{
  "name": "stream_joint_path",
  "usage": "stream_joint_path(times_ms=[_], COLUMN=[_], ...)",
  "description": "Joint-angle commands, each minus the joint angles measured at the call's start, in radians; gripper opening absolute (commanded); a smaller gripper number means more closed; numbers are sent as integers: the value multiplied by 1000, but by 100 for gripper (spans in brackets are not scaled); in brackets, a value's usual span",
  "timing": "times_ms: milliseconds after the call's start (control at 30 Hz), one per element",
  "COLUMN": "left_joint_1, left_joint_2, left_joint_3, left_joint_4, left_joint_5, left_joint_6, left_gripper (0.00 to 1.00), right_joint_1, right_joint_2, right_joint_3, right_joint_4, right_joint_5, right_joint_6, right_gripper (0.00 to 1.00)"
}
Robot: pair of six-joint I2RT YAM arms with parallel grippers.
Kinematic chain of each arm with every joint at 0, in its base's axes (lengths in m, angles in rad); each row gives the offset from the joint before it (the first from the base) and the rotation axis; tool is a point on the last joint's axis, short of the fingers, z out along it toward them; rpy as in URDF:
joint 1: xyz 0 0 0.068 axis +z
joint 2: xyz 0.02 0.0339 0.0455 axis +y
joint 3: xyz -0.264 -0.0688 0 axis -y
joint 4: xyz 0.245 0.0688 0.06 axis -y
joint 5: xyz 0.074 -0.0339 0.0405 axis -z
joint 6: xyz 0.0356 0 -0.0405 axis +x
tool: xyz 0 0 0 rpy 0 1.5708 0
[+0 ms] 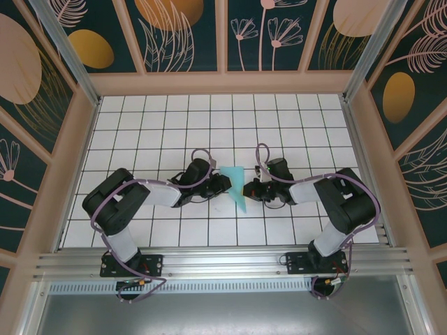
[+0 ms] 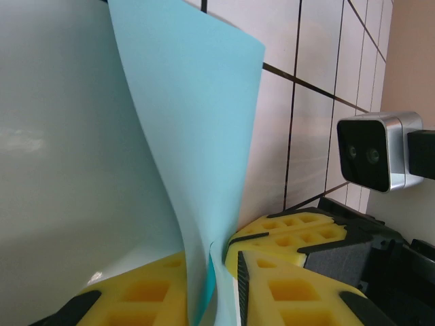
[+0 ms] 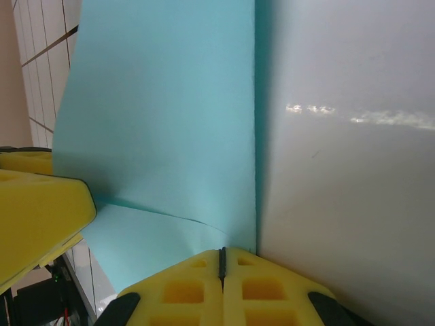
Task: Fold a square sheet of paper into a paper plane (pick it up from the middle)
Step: Fold the wing for the fifth time at the center of the table.
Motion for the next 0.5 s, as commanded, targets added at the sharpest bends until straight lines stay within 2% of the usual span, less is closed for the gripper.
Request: stream_joint_path(times_ms=[0, 133, 233, 467], left_joint_1=[-3, -3, -3, -2], left_joint_2=[18, 12, 5, -7], left_joint_3=[20, 16, 28, 26], left_joint_4=[-25, -50, -75, -98], left_joint_5=[9, -12, -20, -55], left_joint_6=[31, 36, 34, 19], left_gripper=[16, 5, 1, 0], right_joint_1=[-7, -6, -6, -6], right_joint_2=[39, 28, 14, 0], right_joint_3=[-12, -7, -7, 3], right_joint_4=[-71, -78, -90, -122], right_joint_5=[74, 83, 97, 123], right_joint_6=[-19, -19, -14, -18], right_gripper=[7, 8, 9, 11])
